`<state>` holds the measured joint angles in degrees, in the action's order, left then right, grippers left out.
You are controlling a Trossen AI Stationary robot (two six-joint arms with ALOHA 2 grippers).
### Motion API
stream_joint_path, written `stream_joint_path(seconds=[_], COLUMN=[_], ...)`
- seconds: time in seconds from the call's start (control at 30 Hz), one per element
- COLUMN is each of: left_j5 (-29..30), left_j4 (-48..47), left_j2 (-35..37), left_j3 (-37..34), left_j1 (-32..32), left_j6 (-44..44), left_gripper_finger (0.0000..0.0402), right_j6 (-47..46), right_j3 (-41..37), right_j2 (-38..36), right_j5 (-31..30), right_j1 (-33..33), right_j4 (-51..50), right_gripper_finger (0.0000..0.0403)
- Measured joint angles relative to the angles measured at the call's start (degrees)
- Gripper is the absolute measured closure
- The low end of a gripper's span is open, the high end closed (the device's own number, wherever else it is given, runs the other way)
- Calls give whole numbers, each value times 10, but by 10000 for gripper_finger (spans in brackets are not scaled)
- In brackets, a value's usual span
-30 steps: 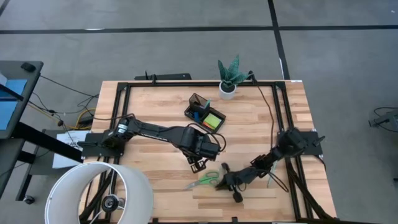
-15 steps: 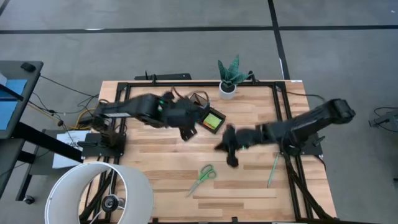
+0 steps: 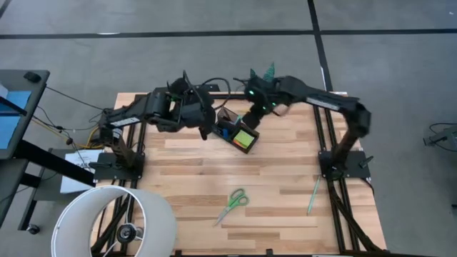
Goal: Pick and place office supplies into organizer
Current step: Put the yellow pencil into the black desk organizer, then put the light blue pencil into the black desk organizer
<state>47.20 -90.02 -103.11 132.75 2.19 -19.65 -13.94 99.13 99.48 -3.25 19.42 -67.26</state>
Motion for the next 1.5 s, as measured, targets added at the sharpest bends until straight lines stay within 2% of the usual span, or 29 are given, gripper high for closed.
stream_joint_path(seconds=[0.17,0.37,0.7,1.17,1.27,1.5], left_j5=[1,0,-3,-7,-7,-7], left_j4=[0,0,0,0,0,0], left_j2=[-1,-1,-1,-1,-1,-1], left_j3=[0,0,0,-1,-1,-1], left_j1=[-30,-56,-77,-83,-83,-83], left_j6=[7,49,77,85,85,85], left_gripper_finger=[258,258,258,258,258,258], right_j6=[23,37,41,84,83,80], right_j3=[79,137,148,148,148,185], right_j2=[88,143,199,218,202,118], right_j5=[37,63,63,60,63,63], right_j1=[31,28,16,13,13,-5], right_j4=[-28,-44,-29,3,-2,-104], right_gripper_finger=[389,389,383,301,296,310])
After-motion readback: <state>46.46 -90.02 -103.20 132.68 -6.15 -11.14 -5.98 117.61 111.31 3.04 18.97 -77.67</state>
